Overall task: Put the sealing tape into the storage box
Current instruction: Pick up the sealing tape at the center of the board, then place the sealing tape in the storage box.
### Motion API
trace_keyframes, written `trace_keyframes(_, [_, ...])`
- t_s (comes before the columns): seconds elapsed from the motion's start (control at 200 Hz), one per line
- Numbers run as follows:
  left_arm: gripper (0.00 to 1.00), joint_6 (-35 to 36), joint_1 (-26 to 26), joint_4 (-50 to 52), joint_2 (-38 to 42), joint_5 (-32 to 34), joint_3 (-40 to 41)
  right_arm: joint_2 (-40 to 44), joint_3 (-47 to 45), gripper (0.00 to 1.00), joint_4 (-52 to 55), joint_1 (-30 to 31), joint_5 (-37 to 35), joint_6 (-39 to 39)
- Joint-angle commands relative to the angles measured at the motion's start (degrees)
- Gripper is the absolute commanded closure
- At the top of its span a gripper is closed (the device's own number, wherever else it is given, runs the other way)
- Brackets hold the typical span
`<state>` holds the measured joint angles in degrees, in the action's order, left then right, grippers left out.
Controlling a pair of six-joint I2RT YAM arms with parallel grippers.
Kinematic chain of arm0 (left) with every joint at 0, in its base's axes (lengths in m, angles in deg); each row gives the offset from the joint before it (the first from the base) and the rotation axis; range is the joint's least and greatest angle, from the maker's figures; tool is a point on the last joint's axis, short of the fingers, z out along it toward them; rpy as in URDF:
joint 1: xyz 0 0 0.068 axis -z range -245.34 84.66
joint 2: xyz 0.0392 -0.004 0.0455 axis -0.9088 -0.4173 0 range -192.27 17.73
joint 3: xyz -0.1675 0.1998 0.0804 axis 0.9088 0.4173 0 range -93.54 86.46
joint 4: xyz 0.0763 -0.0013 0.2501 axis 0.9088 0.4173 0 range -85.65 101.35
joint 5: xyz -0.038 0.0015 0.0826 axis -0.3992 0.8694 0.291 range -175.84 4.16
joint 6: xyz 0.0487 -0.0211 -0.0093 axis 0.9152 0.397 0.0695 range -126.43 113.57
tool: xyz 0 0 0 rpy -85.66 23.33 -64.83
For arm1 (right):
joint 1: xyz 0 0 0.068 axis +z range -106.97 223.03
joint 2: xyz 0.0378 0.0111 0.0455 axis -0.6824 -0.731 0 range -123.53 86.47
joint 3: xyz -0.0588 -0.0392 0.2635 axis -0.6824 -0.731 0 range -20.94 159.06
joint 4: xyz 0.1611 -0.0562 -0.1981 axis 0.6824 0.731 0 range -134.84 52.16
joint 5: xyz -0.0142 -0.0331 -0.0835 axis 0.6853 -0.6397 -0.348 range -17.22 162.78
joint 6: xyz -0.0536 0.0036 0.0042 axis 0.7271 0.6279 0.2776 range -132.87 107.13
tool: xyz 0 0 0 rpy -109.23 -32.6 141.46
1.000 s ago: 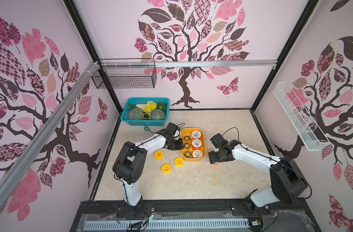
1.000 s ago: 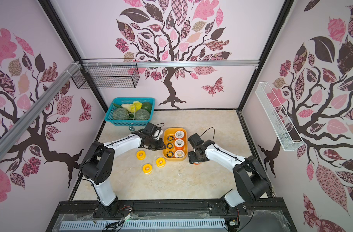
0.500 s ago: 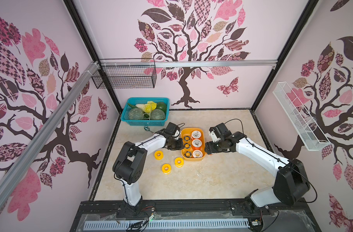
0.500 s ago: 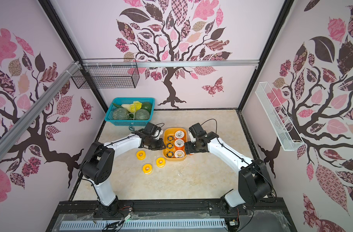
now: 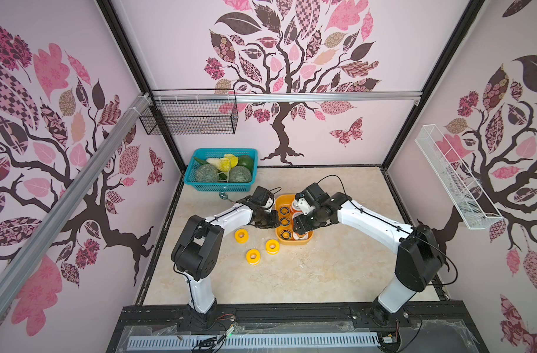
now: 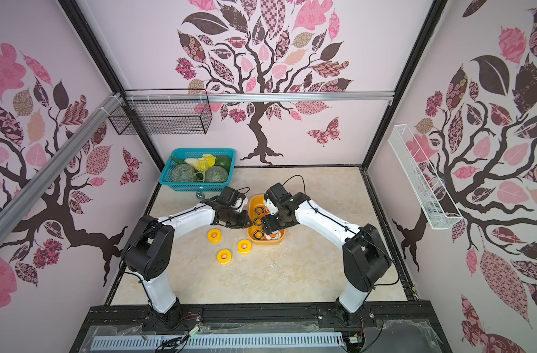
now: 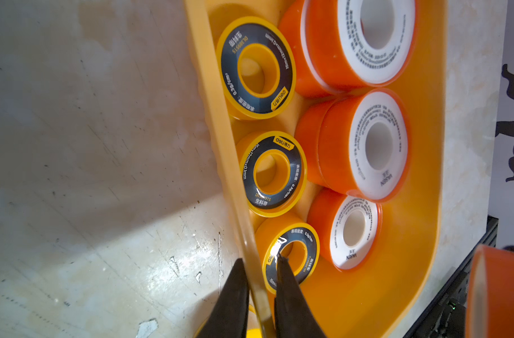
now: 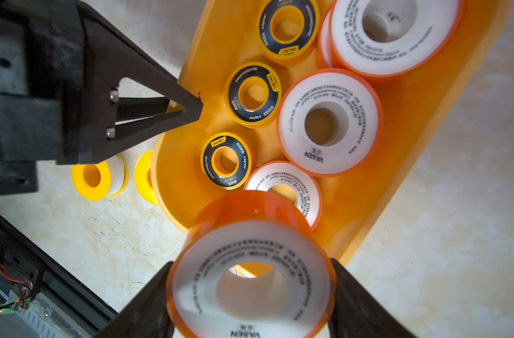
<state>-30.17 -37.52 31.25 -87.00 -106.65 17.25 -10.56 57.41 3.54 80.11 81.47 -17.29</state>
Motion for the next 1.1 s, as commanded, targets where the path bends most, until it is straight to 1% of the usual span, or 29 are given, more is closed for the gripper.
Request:
trace_keyframes(0.0, [0.8, 1.1, 0.5, 0.2, 0.3, -0.4, -1.4, -2.5, 3.1, 0.25, 2.2, 0.4, -1.0, 1.3])
trace_keyframes(0.24, [0.8, 1.1, 0.4, 0.2, 0.2, -0.4, -1.3, -5.3, 4.3, 0.25, 3.1, 1.2, -3.0, 2.0])
trace_keyframes(0.555, [0.8, 1.2, 0.4, 0.3, 0.2, -0.3, -1.5, -8.7, 6.2, 0.25, 4.3, 2.2, -7.4, 2.0])
trace_keyframes(1.095, [0.8, 1.2, 0.4, 0.3, -0.1, -0.3, -1.7, -11.6, 8.1, 0.25, 6.5, 2.7, -10.6, 1.8])
